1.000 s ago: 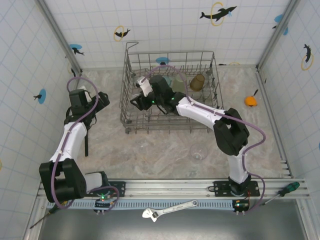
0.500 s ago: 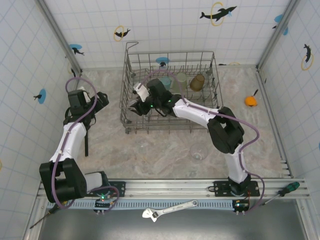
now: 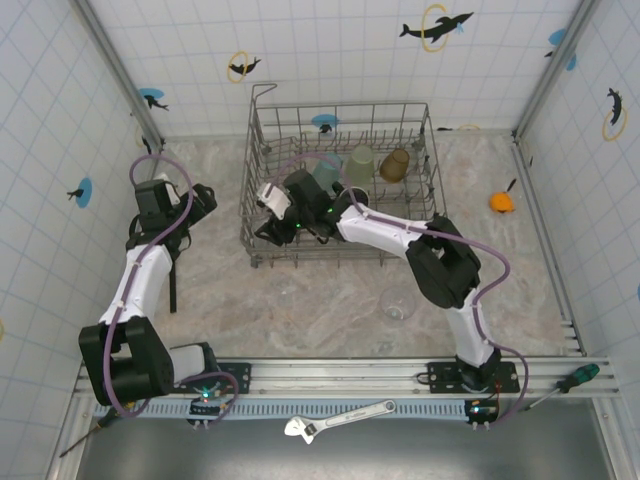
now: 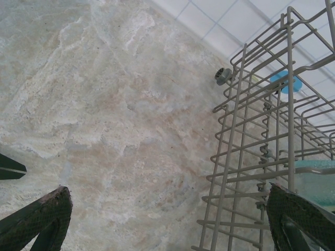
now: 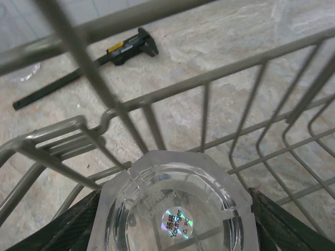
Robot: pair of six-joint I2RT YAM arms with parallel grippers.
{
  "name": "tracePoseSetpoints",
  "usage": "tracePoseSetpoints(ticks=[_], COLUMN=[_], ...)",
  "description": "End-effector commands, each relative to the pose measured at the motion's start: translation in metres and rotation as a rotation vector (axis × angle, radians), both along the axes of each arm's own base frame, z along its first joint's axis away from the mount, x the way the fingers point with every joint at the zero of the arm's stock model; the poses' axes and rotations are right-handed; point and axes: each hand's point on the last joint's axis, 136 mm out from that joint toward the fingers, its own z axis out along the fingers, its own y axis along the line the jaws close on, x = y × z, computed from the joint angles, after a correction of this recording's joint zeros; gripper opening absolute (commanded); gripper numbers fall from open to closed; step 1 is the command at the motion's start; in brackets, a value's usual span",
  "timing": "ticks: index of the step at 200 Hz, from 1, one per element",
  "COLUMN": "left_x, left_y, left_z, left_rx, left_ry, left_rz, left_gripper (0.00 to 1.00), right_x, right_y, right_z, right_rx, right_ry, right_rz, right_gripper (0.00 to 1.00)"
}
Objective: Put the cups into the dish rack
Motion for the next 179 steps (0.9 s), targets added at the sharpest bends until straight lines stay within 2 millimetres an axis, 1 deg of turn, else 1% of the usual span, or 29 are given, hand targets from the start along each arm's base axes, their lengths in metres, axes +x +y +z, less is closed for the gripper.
tracePoseSetpoints(ticks=[1,28,48,82,92,121,124,127,155,179], left_x=[0.0,0.0,0.001,0.001,0.001,0.0,0.0,0.0,0.0,-0.001], left_y=[0.001,0.001,0.001,0.002,0.003,0.005,0.004,0.005,0.005,0.007], left_z=[0.001,0.002,0.002,0.001,0.002,0.002,0.002,0.002,0.002,0.003], left_rx=[-0.016,-0.018,-0.021,-0.026,-0.028,-0.028,-0.028,-0.028,-0.027,-0.024], left_ry=[-0.015,-0.018,-0.019,-0.017,-0.019,-0.018,-0.019,-0.019,-0.022,-0.024], left_rz=[0.002,0.002,0.001,0.002,0.004,0.009,0.008,0.009,0.011,0.015], left_gripper=[0.97,0.97,0.97,0.97,0.97,0.97,0.97,0.97,0.98,0.97], right_x=[-0.007,-0.013,-0.008,0.002,0.005,0.008,0.008,0.008,0.003,0.0], right_y=[-0.002,0.001,0.003,0.006,0.006,0.006,0.006,0.006,0.007,-0.001], right_z=[-0.021,-0.026,-0.019,0.003,0.009,0.034,0.036,0.04,0.068,0.095], right_rx=[-0.085,-0.102,-0.095,-0.061,-0.051,0.015,0.021,0.031,0.111,0.218], right_ry=[-0.021,-0.013,-0.029,-0.066,-0.074,-0.081,-0.08,-0.081,-0.071,-0.029], right_rz=[0.023,0.031,0.004,-0.034,-0.048,-0.065,-0.065,-0.067,-0.05,-0.047], right_gripper=[0.35,0.49,0.61,0.79,0.83,0.93,0.95,1.0,1.0,1.0])
